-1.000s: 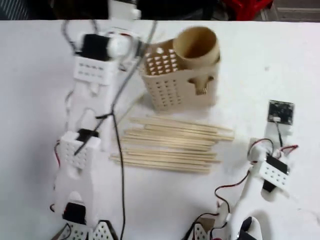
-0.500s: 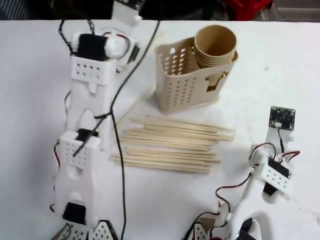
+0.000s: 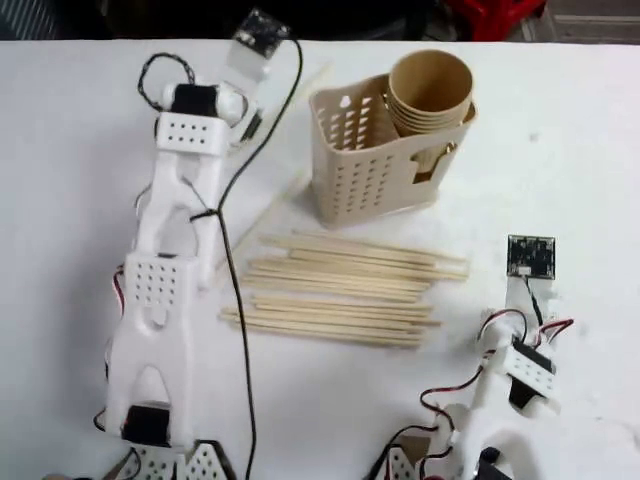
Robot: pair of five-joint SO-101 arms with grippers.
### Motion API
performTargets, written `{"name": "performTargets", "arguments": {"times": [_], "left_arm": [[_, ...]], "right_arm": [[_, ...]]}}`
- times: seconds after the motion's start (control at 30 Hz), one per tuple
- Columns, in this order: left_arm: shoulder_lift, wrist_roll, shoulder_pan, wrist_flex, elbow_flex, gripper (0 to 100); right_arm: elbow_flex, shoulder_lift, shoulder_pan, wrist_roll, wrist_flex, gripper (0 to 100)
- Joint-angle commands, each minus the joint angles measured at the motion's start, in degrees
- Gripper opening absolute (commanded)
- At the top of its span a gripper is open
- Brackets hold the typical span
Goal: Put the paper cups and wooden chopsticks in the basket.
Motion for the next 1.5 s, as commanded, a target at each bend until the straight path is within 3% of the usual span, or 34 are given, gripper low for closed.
{"name": "performTargets", "arguments": {"times": [0.0,0.5,0.73,1.0,1.1,1.3,1.47], "left_arm": [[3.82,-0.88,-0.66,-5.1,-0.18,12],[13.49,-0.35,-1.19,-12.13,-0.18,12],[14.37,7.21,-3.74,-14.51,0.26,16],[16.4,7.12,-2.86,-14.86,-0.18,2],[16.92,3.69,-2.15,-14.33,-0.18,3],[16.48,3.43,-1.89,-7.65,-0.35,2],[12.44,3.52,-3.38,9.93,-10.11,2]], "right_arm": [[0.09,-1.45,-0.75,0.62,-2.24,12.7],[0.35,-1.1,-0.4,0.62,-2.24,12.7],[0.35,-1.01,-0.4,0.62,-2.24,12.7],[0.35,-1.01,-0.4,0.62,-2.24,12.7],[0.35,-1.01,-0.4,0.62,-2.24,12.7],[0.35,-1.01,-0.4,0.62,-2.24,12.7],[0.35,-1.01,-0.4,0.62,-2.24,12.7]]}}
